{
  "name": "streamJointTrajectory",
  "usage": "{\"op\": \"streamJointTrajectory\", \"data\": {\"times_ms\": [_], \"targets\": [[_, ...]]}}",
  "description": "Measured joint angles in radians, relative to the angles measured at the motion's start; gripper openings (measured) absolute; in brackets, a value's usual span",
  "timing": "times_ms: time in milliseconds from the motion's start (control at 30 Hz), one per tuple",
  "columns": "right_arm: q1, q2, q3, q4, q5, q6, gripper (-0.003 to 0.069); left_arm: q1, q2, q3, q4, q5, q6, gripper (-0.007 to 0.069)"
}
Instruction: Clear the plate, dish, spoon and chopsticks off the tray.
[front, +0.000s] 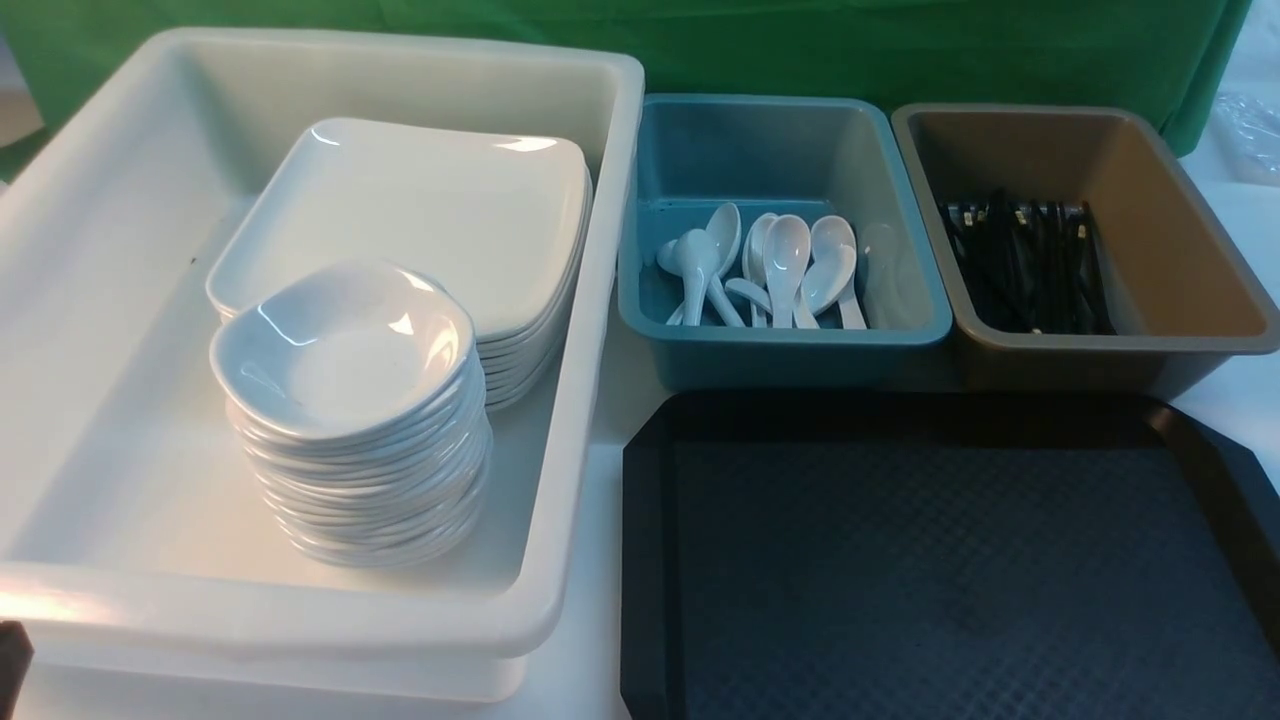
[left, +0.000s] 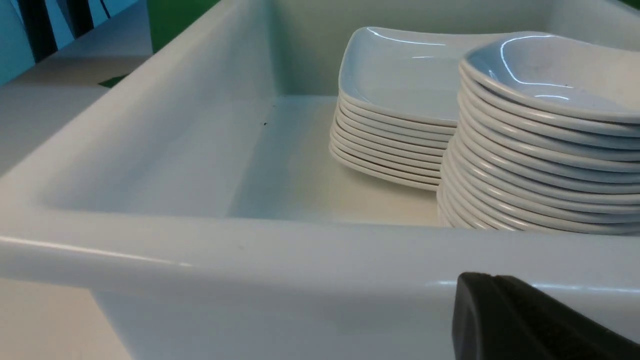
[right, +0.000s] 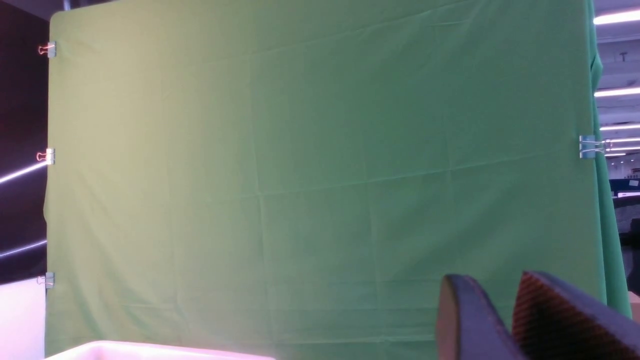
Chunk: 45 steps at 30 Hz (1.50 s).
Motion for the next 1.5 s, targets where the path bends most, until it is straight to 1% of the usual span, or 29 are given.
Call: {"op": "streamJointTrajectory", "data": {"times_ms": [367,1000,1100,1200,1233,1333,1433,1500], "targets": [[0.000,0.000,0.000,0.000,0.000,0.000,0.0216,-0.003,0.000,0.000,-0.004,0.000,0.000,0.0008],[0.000,0.000,0.000,0.000,0.000,-0.003,0.0221,-0.003,0.000,0.000,-0.004,0.000,0.020,0.0008],[0.000,0.000,0.000,0.000,0.001,-0.030,0.0230,-0.003,0.000,0.000,-0.004,0.000,0.020,0.0008],[-0.003,0.000,0.002,0.000,0.049,-0.053,0.0234,-0.003,0.000,0.000,-0.005,0.000,0.020,0.0008],[-0.024,-0.001,0.013,0.000,0.097,-0.061,0.0234,-0.003,0.000,0.000,-0.004,0.000,0.020,0.0008],[-0.098,-0.001,0.051,0.000,0.168,-0.077,0.0235,-0.003,0.000,0.000,-0.003,0.000,0.020,0.0008],[-0.212,0.001,0.142,0.000,0.234,-0.084,0.0237,-0.003,0.000,0.000,-0.003,0.000,0.020,0.0008],[-0.267,0.001,0.210,0.000,0.255,-0.086,0.0237,-0.003,0.000,0.000,-0.003,0.000,0.020,0.0008]]}}
